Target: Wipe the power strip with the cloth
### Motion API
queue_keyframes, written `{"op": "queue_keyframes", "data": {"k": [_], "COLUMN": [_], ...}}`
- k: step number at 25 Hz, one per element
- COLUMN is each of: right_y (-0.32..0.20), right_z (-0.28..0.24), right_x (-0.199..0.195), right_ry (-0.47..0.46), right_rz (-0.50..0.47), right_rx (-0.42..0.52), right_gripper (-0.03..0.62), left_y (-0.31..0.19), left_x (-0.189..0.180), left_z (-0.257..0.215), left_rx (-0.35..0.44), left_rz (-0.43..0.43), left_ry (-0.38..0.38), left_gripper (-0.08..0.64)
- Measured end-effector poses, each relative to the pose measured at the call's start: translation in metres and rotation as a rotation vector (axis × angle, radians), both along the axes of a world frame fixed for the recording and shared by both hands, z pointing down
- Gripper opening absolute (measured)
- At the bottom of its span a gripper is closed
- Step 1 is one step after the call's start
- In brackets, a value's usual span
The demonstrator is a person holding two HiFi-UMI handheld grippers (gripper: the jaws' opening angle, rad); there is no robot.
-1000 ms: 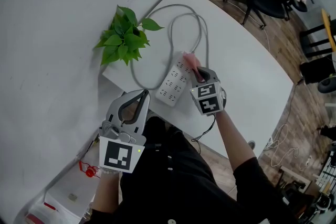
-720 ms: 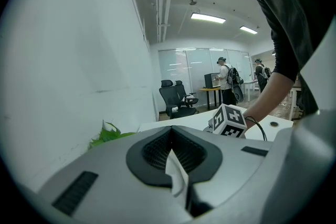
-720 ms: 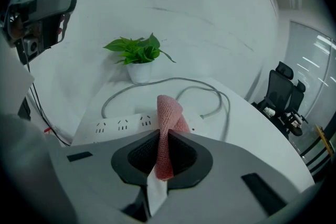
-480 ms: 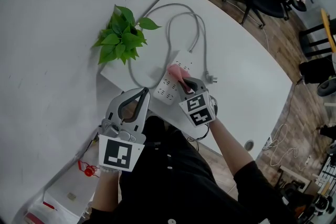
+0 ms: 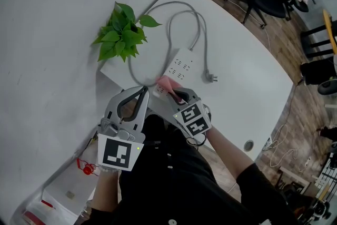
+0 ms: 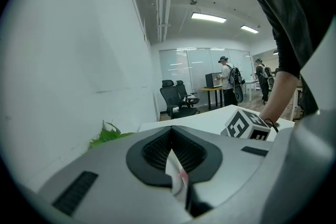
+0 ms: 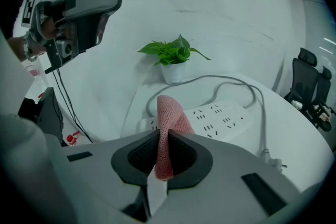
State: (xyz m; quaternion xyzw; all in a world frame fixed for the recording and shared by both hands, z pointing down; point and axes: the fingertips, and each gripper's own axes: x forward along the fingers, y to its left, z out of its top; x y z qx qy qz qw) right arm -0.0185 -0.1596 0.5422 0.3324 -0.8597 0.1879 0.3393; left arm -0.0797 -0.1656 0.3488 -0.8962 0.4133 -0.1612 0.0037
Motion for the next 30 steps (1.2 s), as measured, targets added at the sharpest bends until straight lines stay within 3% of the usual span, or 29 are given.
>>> {"op": "queue_keyframes", "data": {"k": [13, 18, 23, 30], "right_y": [0.041, 0.025, -0.017, -0.086], "right_z": [-0.001, -0.02, -0.048, -0.068], "right_x": [-0.02, 0.002, 0.031, 0.068], "right_ry": [-0.048, -0.079, -0.081, 0.004], "right_rz": [-0.105, 0.012, 0.124, 0.218], "right_rx": [-0.058, -0.03, 0.067, 0.2], "right_gripper": [0.057, 0.057, 0.057, 0.057], "left_y": [0.001, -0.001, -0.002, -0.001], "left_x": [-0.002, -0.008, -0.008, -0.012], "left_z": [-0.002, -0.003, -0.001, -0.002], "left_rx": [0.006, 0.009, 0.009, 0.013], "left_rz": [-0.021, -0.039, -0.042, -0.05], "left_ry": [-0.001, -0.001, 0.002, 0.009], "left_gripper": [0.012, 0.012, 0.012, 0.012]}}
